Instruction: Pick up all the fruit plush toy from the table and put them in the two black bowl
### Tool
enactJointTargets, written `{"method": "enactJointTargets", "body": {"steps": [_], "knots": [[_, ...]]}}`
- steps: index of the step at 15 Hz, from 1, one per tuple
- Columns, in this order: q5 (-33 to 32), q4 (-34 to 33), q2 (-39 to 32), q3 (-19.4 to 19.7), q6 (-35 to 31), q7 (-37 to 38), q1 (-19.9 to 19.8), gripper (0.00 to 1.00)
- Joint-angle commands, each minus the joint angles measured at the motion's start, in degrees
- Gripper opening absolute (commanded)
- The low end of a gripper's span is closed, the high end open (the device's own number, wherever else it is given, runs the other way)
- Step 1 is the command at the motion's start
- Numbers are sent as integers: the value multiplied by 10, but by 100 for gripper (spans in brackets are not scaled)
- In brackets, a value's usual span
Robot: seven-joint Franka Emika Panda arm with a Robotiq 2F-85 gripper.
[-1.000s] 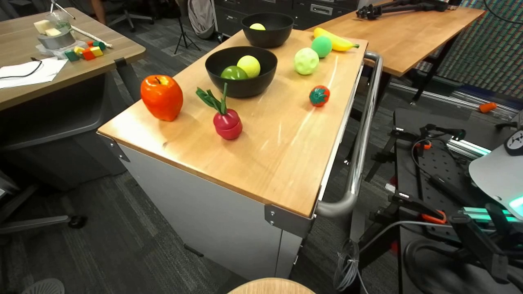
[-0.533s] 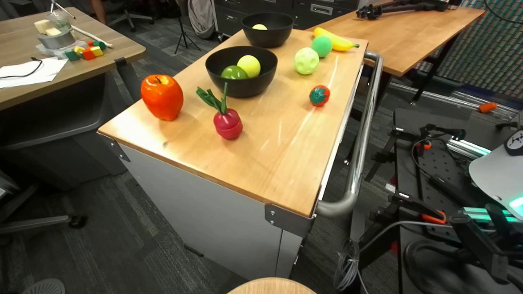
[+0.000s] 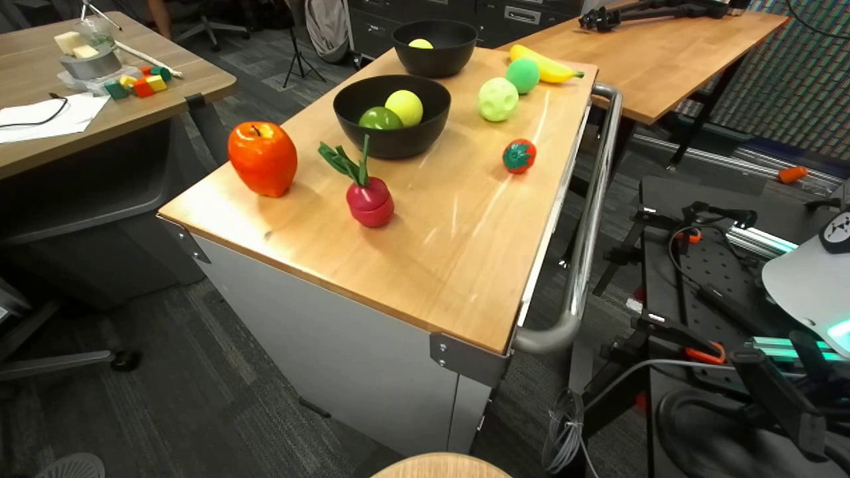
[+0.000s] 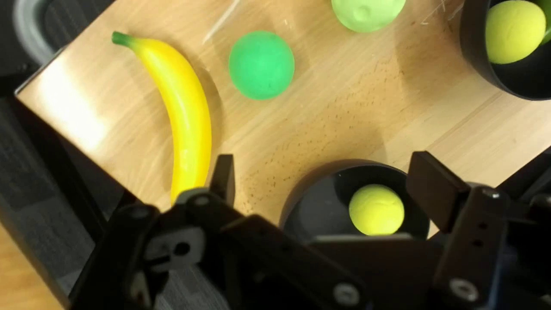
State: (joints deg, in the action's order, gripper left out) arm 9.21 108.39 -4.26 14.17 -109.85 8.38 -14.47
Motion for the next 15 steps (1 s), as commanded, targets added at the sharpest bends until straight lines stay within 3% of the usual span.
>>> {"method": "enactJointTargets", "body": {"steps": [1,2,8,15], "knots": [[50,6,-32,13,7,-12,-20,100],[8,0,-40,14,4,16,-15,100],[15,2,-58,13,1,-6,-20,100],[43,-14,-136,21,-2,-2,-49,100]]}}
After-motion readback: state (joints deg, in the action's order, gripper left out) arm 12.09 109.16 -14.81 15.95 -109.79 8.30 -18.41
